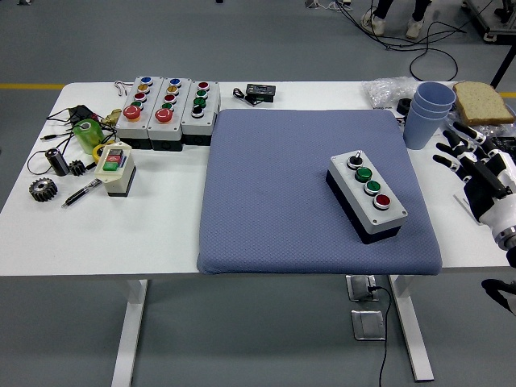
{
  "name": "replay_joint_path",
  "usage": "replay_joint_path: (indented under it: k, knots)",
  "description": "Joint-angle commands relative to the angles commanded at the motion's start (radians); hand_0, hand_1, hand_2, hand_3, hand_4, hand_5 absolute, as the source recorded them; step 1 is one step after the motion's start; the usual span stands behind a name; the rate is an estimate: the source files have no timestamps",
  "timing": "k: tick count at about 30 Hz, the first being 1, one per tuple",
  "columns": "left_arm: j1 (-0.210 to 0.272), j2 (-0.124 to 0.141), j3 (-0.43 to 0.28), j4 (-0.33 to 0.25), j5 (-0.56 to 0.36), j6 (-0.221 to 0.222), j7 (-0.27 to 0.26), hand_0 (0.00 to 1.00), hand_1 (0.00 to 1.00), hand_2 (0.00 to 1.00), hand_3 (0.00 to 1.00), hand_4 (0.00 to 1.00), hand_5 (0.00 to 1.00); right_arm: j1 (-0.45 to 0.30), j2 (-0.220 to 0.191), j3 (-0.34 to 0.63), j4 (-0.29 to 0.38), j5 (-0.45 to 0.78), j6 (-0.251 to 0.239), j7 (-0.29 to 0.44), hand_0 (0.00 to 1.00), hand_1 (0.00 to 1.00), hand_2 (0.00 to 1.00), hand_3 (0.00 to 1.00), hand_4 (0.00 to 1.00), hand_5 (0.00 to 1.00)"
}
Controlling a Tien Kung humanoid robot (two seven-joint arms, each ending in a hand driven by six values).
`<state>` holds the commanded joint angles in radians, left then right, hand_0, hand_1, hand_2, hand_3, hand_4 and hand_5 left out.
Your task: Pick up the button,place it on the desk,press the button,press the button
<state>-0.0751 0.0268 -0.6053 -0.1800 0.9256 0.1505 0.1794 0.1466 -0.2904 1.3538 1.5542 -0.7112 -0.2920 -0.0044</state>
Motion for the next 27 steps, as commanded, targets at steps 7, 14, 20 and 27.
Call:
replay_joint_path:
  k: [7, 14, 20, 27]
  knots:
    - [-0.004, 0.002, 0.002, 0.000, -0.004, 0.000, -0.001, 0.644, 0.698, 0.719, 0.632, 0.374, 0.739, 0.000, -0.003, 0.008, 0.002, -0.004, -0.008, 0.001, 0.685, 0.656, 0.727, 0.740, 0.787, 0.245]
    - [-0.006, 0.001, 0.015, 0.000, -0.020, 0.000, -0.004, 0.644, 0.698, 0.719, 0.631, 0.375, 0.737, 0.020, -0.009, -0.001, 0.004, -0.106, -0.041, -0.006, 0.701, 0.681, 0.747, 0.757, 0.791, 0.237]
    - [-0.005, -0.001, 0.023, 0.000, -0.023, 0.000, -0.003, 0.643, 0.698, 0.719, 0.631, 0.374, 0.739, 0.043, -0.015, -0.027, 0.006, -0.316, -0.124, -0.053, 0.798, 0.746, 0.829, 0.823, 0.901, 0.154]
    - [-0.001, -0.002, 0.030, 0.000, -0.024, -0.002, -0.002, 0.642, 0.698, 0.718, 0.631, 0.374, 0.738, 0.067, -0.012, -0.087, 0.007, -0.603, -0.118, -0.205, 0.951, 0.836, 0.933, 0.923, 0.969, 0.160]
